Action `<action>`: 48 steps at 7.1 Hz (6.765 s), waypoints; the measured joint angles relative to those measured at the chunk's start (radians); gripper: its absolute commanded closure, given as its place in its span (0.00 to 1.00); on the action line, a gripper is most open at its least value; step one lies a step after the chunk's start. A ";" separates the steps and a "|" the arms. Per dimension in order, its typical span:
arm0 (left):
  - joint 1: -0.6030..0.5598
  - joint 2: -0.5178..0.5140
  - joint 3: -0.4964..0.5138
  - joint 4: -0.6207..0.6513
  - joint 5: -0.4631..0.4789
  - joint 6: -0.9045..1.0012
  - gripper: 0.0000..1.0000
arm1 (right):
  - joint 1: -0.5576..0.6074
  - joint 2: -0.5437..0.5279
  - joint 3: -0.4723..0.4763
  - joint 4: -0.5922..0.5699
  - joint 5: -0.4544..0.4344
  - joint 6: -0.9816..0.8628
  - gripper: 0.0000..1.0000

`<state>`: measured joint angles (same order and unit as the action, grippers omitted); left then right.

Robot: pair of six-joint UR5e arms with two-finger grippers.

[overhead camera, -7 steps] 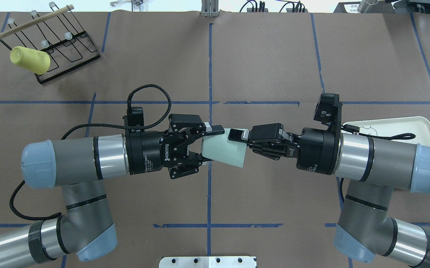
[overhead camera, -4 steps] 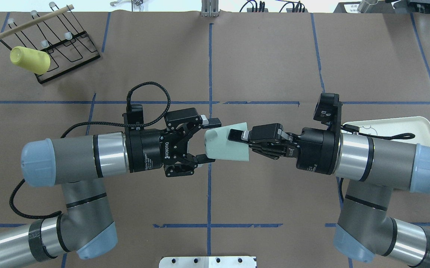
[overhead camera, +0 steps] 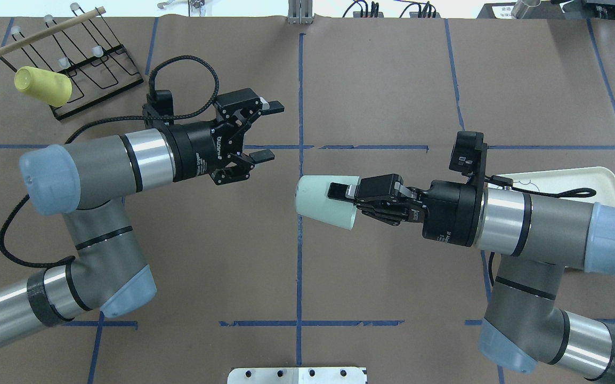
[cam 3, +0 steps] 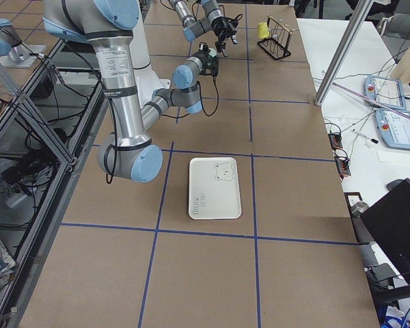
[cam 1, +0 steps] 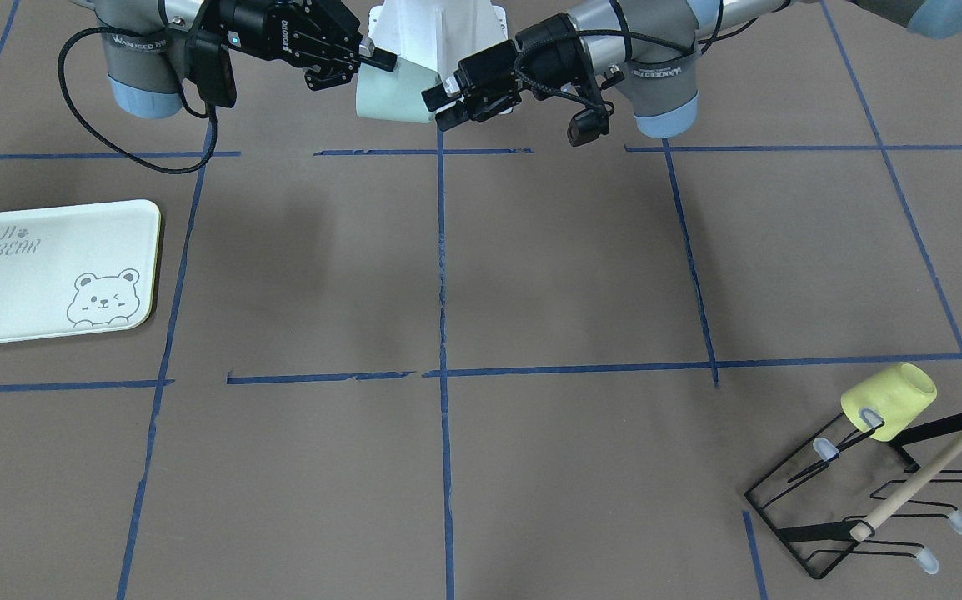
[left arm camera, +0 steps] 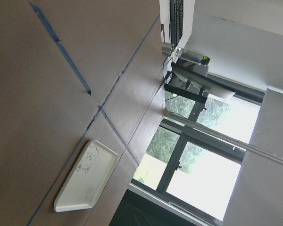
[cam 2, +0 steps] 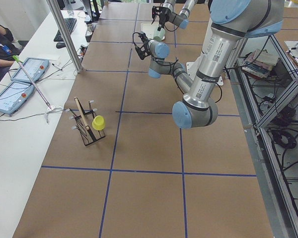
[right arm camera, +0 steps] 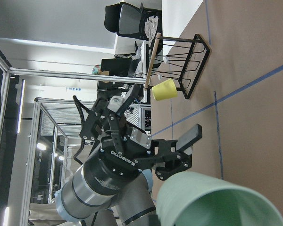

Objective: Left arm grabs green cup and hands to right arm on tray

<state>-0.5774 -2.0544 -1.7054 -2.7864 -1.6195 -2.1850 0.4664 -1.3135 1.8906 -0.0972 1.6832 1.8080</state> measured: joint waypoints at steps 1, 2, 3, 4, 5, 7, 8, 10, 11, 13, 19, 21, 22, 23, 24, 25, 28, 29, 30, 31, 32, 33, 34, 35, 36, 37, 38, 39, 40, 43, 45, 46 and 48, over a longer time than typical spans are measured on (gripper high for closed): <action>-0.033 0.003 0.008 0.096 -0.003 0.100 0.00 | 0.019 -0.001 0.002 -0.062 0.013 -0.002 1.00; -0.073 0.007 0.009 0.212 -0.049 0.199 0.00 | 0.062 -0.001 0.004 -0.145 0.059 -0.004 1.00; -0.125 0.010 0.003 0.363 -0.142 0.311 0.00 | 0.130 0.002 0.006 -0.263 0.157 -0.029 1.00; -0.188 0.012 -0.012 0.537 -0.246 0.452 0.00 | 0.199 0.006 0.010 -0.405 0.262 -0.094 1.00; -0.240 0.015 -0.037 0.710 -0.316 0.616 0.00 | 0.259 0.005 0.014 -0.573 0.335 -0.194 0.99; -0.298 0.064 -0.131 1.035 -0.354 0.979 0.00 | 0.346 -0.010 0.045 -0.943 0.386 -0.488 0.99; -0.329 0.120 -0.187 1.157 -0.358 1.183 0.00 | 0.386 -0.044 0.082 -1.124 0.390 -0.686 0.99; -0.455 0.257 -0.238 1.256 -0.414 1.558 0.00 | 0.504 -0.186 0.145 -1.296 0.421 -1.089 0.99; -0.554 0.325 -0.230 1.268 -0.507 1.729 0.00 | 0.589 -0.260 0.149 -1.316 0.494 -1.263 0.99; -0.729 0.490 -0.209 1.269 -0.675 1.975 0.00 | 0.699 -0.392 0.141 -1.323 0.601 -1.473 0.98; -0.991 0.811 -0.237 1.256 -0.790 2.188 0.00 | 0.719 -0.462 0.117 -1.254 0.559 -1.410 0.98; -0.993 0.814 -0.240 1.254 -0.793 2.185 0.00 | 0.682 -0.462 0.102 -1.205 0.524 -1.334 0.98; -0.993 0.813 -0.243 1.254 -0.793 2.184 0.00 | 0.642 -0.462 0.098 -1.167 0.491 -1.276 0.98; -0.993 0.812 -0.243 1.254 -0.792 2.184 0.00 | 0.593 -0.462 0.093 -1.127 0.459 -1.210 0.97; -0.993 0.810 -0.244 1.254 -0.792 2.183 0.00 | 0.546 -0.460 0.083 -1.099 0.426 -1.167 0.96; -0.993 0.810 -0.245 1.254 -0.793 2.183 0.00 | 0.505 -0.454 0.062 -1.087 0.403 -1.145 0.96; -0.993 0.807 -0.246 1.254 -0.793 2.183 0.00 | 0.431 -0.440 0.010 -1.080 0.377 -1.132 0.78; -0.993 0.806 -0.246 1.254 -0.793 2.183 0.00 | 0.422 -0.427 0.001 -1.081 0.373 -1.132 0.29; -0.993 0.805 -0.246 1.254 -0.793 2.183 0.00 | 0.418 -0.415 -0.009 -1.081 0.373 -1.132 0.00; -0.993 0.804 -0.246 1.254 -0.793 2.183 0.00 | 0.417 -0.403 -0.020 -1.081 0.372 -1.132 0.00; -0.993 0.804 -0.246 1.254 -0.792 2.183 0.00 | 0.418 -0.396 -0.021 -1.080 0.375 -1.133 0.00; -0.993 0.802 -0.246 1.254 -0.792 2.182 0.00 | 0.428 -0.394 -0.003 -1.088 0.383 -1.136 0.00; -0.992 0.799 -0.246 1.254 -0.792 2.182 0.00 | 0.464 -0.394 0.027 -1.120 0.405 -1.154 0.00; -0.992 0.796 -0.246 1.251 -0.791 2.183 0.00 | 0.526 -0.395 0.058 -1.183 0.443 -1.214 0.00; -0.992 0.794 -0.244 1.238 -0.787 2.187 0.00 | 0.603 -0.397 0.089 -1.269 0.483 -1.332 0.00; -0.992 0.797 -0.240 1.222 -0.783 2.190 0.00 | 0.688 -0.399 0.110 -1.364 0.524 -1.481 0.00; -0.992 0.802 -0.234 1.216 -0.775 2.192 0.00 | 0.774 -0.399 0.117 -1.452 0.563 -1.635 0.00; -0.992 0.804 -0.231 1.212 -0.757 2.196 0.00 | 0.859 -0.399 0.117 -1.533 0.592 -1.777 0.00; -0.992 0.806 -0.230 1.213 -0.736 2.207 0.00 | 0.942 -0.402 0.114 -1.617 0.608 -1.915 0.00; -0.993 0.823 -0.241 1.220 -0.720 2.225 0.00 | 1.097 -0.498 0.099 -1.718 0.625 -2.089 0.00; -0.993 0.828 -0.253 1.222 -0.719 2.226 0.00 | 1.115 -0.514 0.090 -1.720 0.671 -2.025 0.00; -0.992 0.830 -0.255 1.222 -0.719 2.226 0.00 | 1.116 -0.514 0.088 -1.718 0.682 -2.005 0.00; -0.991 0.825 -0.255 1.221 -0.720 2.226 0.00 | 1.117 -0.516 0.086 -1.706 0.688 -1.995 0.00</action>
<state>-1.5681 -1.2291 -1.9609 -1.5656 -2.3393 0.0414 1.5830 -1.8297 1.9771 -1.8036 2.3709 -0.1868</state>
